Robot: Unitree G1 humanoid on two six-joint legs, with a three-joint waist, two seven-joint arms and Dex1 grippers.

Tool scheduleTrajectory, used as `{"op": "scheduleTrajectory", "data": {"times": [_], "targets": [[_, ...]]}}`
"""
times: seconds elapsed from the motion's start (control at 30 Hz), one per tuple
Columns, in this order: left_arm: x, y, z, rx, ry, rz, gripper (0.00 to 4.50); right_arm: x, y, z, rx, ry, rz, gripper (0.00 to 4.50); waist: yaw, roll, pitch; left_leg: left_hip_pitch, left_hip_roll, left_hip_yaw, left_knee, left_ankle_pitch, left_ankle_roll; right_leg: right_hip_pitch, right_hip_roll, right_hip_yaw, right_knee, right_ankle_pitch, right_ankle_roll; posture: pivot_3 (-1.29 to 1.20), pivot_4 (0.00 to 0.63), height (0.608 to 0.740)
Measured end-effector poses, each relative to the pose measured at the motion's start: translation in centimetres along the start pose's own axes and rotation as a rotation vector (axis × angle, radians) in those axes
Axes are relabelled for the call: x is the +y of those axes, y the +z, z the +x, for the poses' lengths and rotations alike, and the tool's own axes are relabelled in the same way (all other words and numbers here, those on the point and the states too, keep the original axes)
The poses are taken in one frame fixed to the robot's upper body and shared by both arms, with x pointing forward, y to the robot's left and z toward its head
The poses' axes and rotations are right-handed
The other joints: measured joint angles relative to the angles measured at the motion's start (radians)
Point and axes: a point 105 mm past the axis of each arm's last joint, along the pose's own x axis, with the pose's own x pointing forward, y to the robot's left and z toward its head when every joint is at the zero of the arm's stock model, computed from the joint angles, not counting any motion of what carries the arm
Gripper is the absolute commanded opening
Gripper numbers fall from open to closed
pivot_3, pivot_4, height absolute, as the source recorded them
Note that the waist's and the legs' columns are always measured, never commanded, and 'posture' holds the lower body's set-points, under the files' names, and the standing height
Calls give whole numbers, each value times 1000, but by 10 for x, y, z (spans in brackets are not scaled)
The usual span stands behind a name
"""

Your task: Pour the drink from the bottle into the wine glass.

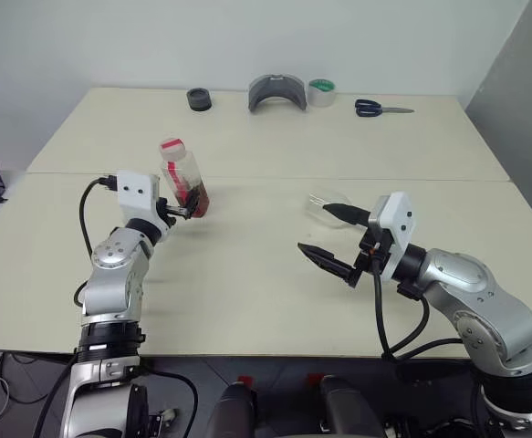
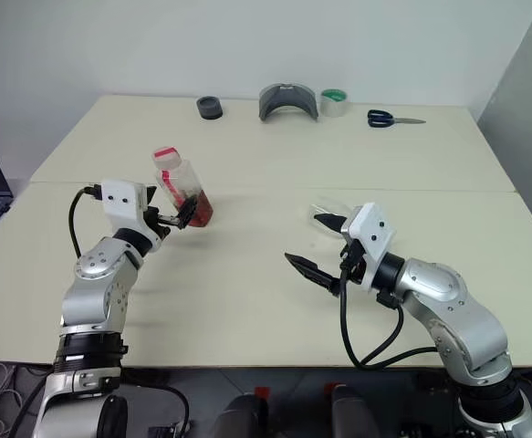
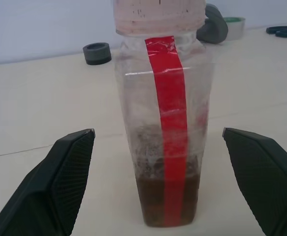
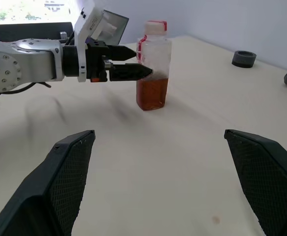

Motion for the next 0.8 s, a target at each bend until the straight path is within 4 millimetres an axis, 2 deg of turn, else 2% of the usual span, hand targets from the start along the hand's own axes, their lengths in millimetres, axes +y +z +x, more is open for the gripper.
{"op": "scheduleTrajectory", "data": {"times": [0.27,0.8], "targets": [[0,8,19,11,-11,3,4483,0,8,5,-8,54,-8,4500,0,0,0,0,0,0,0,0,0,0,0,0,0,0,0,0,150,740],[-5,18,38,-5,-28,36,4483,2,15,12,-25,94,-7,4500,-1,0,0,-1,0,0,0,0,0,-1,0,0,0,0,0,0,150,740]]}}
